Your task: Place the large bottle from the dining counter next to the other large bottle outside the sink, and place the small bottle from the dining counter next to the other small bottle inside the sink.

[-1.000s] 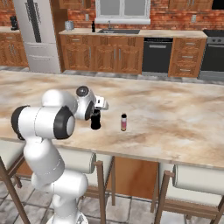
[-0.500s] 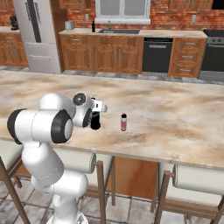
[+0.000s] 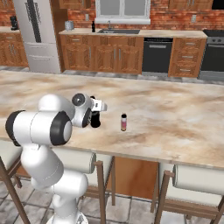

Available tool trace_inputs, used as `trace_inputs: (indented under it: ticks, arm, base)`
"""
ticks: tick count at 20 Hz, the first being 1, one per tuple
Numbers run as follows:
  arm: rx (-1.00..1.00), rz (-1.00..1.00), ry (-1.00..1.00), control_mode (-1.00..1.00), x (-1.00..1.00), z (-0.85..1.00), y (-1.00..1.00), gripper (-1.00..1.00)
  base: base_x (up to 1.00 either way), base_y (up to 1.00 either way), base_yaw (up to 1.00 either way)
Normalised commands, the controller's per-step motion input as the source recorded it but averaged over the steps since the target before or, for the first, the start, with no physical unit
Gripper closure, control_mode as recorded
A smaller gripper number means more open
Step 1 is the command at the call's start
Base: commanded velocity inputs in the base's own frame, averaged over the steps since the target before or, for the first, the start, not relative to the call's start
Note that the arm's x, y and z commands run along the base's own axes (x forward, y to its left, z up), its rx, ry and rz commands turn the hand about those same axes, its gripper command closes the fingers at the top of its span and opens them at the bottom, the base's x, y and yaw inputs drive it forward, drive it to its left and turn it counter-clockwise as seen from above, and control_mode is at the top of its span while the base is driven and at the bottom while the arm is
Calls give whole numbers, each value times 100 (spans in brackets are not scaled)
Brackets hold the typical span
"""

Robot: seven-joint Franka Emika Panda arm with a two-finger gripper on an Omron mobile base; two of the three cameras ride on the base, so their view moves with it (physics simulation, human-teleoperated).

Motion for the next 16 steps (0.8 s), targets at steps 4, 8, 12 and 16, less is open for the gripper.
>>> trace_inputs:
  ticks: [4, 8, 12, 16]
  arm:
    - [0, 0, 0, -100, 0, 24, 0, 100]
    - [0, 0, 0, -100, 0, 18, 0, 100]
    - [0, 0, 0, 100, 0, 2, 0, 100]
    - [0, 0, 0, 100, 0, 0, 0, 100]
  base:
    - [0, 0, 0]
    - [0, 0, 0]
    - [0, 0, 0]
    - [0, 0, 0]
